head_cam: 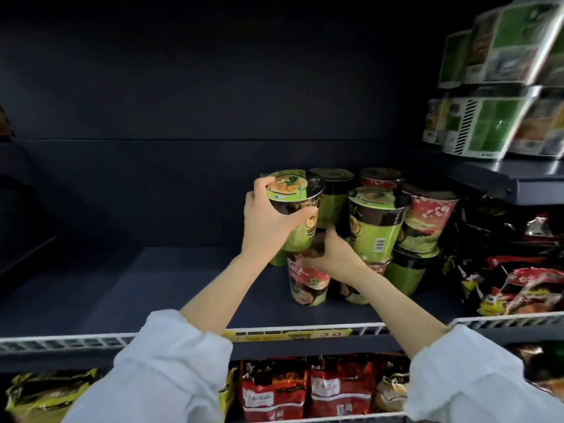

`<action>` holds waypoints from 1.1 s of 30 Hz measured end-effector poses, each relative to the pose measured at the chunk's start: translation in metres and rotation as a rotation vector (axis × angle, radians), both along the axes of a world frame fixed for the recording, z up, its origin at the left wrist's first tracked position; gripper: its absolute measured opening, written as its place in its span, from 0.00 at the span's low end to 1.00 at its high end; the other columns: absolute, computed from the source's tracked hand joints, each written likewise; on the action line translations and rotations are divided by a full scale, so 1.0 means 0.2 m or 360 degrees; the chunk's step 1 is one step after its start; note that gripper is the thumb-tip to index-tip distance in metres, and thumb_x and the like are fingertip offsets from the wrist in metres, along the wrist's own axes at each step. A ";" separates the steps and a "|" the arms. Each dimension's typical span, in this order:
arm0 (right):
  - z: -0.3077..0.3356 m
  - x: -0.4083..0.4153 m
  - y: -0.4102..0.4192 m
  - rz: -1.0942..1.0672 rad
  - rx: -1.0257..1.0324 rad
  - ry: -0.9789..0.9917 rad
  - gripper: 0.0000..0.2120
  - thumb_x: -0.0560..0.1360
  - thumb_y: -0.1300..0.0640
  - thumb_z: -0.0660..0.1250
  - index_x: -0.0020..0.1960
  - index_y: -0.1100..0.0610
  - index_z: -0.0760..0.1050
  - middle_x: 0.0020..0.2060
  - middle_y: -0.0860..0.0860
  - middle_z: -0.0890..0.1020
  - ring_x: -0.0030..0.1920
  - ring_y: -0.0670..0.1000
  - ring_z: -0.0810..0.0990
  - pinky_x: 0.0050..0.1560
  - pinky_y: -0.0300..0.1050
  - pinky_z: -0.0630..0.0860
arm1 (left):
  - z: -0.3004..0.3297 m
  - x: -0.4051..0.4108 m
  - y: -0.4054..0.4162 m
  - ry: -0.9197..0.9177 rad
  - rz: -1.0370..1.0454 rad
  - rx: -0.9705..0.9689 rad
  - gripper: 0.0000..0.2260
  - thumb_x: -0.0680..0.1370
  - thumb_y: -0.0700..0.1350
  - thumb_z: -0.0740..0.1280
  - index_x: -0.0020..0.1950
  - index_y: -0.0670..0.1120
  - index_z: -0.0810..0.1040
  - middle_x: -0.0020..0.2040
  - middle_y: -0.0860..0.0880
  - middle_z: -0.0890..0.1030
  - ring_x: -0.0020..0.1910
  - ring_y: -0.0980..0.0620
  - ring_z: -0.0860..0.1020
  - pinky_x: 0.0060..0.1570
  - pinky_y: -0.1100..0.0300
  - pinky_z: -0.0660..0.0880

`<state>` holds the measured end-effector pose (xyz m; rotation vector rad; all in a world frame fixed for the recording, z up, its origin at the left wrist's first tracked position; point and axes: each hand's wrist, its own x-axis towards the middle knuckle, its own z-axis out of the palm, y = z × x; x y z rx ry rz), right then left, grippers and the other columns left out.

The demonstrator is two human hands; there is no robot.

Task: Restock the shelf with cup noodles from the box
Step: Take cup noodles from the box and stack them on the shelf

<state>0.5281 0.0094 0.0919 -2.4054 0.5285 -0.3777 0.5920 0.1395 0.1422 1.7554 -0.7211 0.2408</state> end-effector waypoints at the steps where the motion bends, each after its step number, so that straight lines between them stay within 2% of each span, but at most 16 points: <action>1: 0.00 -0.01 0.00 -0.0040 0.0064 -0.0067 0.49 0.64 0.46 0.77 0.73 0.60 0.52 0.67 0.57 0.70 0.67 0.56 0.70 0.64 0.49 0.70 | 0.00 0.00 -0.03 0.0012 -0.0024 0.0044 0.37 0.63 0.54 0.78 0.66 0.52 0.64 0.63 0.49 0.70 0.60 0.54 0.69 0.55 0.63 0.66; 4: 0.01 -0.04 0.01 -0.0149 0.0059 -0.0224 0.47 0.68 0.47 0.74 0.74 0.61 0.50 0.69 0.59 0.67 0.68 0.58 0.68 0.65 0.50 0.69 | -0.02 0.00 -0.11 0.0050 -0.0084 0.0198 0.38 0.64 0.55 0.78 0.68 0.52 0.63 0.65 0.48 0.69 0.64 0.50 0.69 0.57 0.60 0.66; 9: 0.02 -0.08 0.00 -0.0166 -0.0005 -0.0245 0.31 0.74 0.50 0.69 0.68 0.64 0.60 0.62 0.61 0.74 0.60 0.60 0.75 0.52 0.45 0.71 | -0.04 -0.02 -0.15 0.0084 -0.0121 0.0387 0.40 0.65 0.55 0.77 0.70 0.51 0.59 0.68 0.46 0.68 0.67 0.48 0.67 0.60 0.56 0.67; 14: 0.00 -0.09 -0.02 -0.0103 -0.0029 -0.0213 0.27 0.75 0.49 0.67 0.65 0.64 0.65 0.60 0.59 0.76 0.60 0.58 0.76 0.55 0.46 0.73 | -0.04 -0.06 -0.12 0.0252 -0.0064 0.0383 0.53 0.65 0.52 0.78 0.76 0.53 0.42 0.72 0.44 0.65 0.70 0.45 0.65 0.67 0.51 0.67; 17: 0.00 -0.13 -0.01 -0.0056 -0.0035 -0.0212 0.26 0.76 0.51 0.66 0.67 0.64 0.63 0.60 0.59 0.76 0.60 0.58 0.75 0.54 0.45 0.72 | -0.08 -0.12 -0.09 0.0355 -0.0017 0.0404 0.54 0.67 0.53 0.76 0.77 0.47 0.38 0.73 0.43 0.65 0.71 0.45 0.66 0.67 0.52 0.67; 19: 0.01 -0.19 0.00 -0.0014 -0.0012 -0.0257 0.28 0.76 0.52 0.66 0.70 0.63 0.61 0.61 0.59 0.76 0.61 0.57 0.75 0.57 0.46 0.72 | -0.10 -0.17 -0.08 0.0379 0.0027 0.0433 0.48 0.71 0.50 0.74 0.77 0.43 0.42 0.72 0.43 0.67 0.70 0.45 0.67 0.66 0.53 0.68; 22: 0.04 -0.34 0.02 0.0024 0.0089 -0.0324 0.29 0.76 0.54 0.66 0.73 0.60 0.59 0.64 0.57 0.74 0.63 0.53 0.74 0.59 0.41 0.71 | -0.14 -0.26 -0.05 0.0334 0.0106 0.0505 0.33 0.74 0.47 0.70 0.74 0.41 0.56 0.67 0.42 0.72 0.65 0.45 0.72 0.63 0.52 0.71; 24: 0.06 -0.46 0.03 0.0036 0.0096 -0.0355 0.25 0.77 0.56 0.65 0.72 0.58 0.63 0.63 0.55 0.75 0.61 0.50 0.76 0.55 0.37 0.70 | -0.15 -0.35 -0.03 0.0272 0.0115 0.0583 0.27 0.76 0.47 0.68 0.72 0.43 0.62 0.65 0.43 0.73 0.63 0.46 0.73 0.61 0.53 0.72; 28: 0.05 -0.77 0.07 -0.0055 0.0099 -0.0399 0.18 0.78 0.57 0.63 0.67 0.56 0.71 0.57 0.51 0.79 0.55 0.47 0.78 0.50 0.36 0.72 | -0.18 -0.61 0.03 0.0047 -0.0020 0.0653 0.16 0.77 0.45 0.66 0.64 0.47 0.73 0.58 0.47 0.78 0.54 0.49 0.77 0.54 0.53 0.76; 33: -0.05 -1.17 0.12 -0.0237 -0.0008 -0.0355 0.11 0.79 0.56 0.62 0.60 0.55 0.76 0.51 0.50 0.82 0.48 0.45 0.78 0.45 0.36 0.70 | -0.33 -1.02 0.07 -0.0234 -0.0248 0.0743 0.10 0.77 0.43 0.64 0.58 0.47 0.77 0.54 0.48 0.78 0.51 0.49 0.77 0.53 0.51 0.76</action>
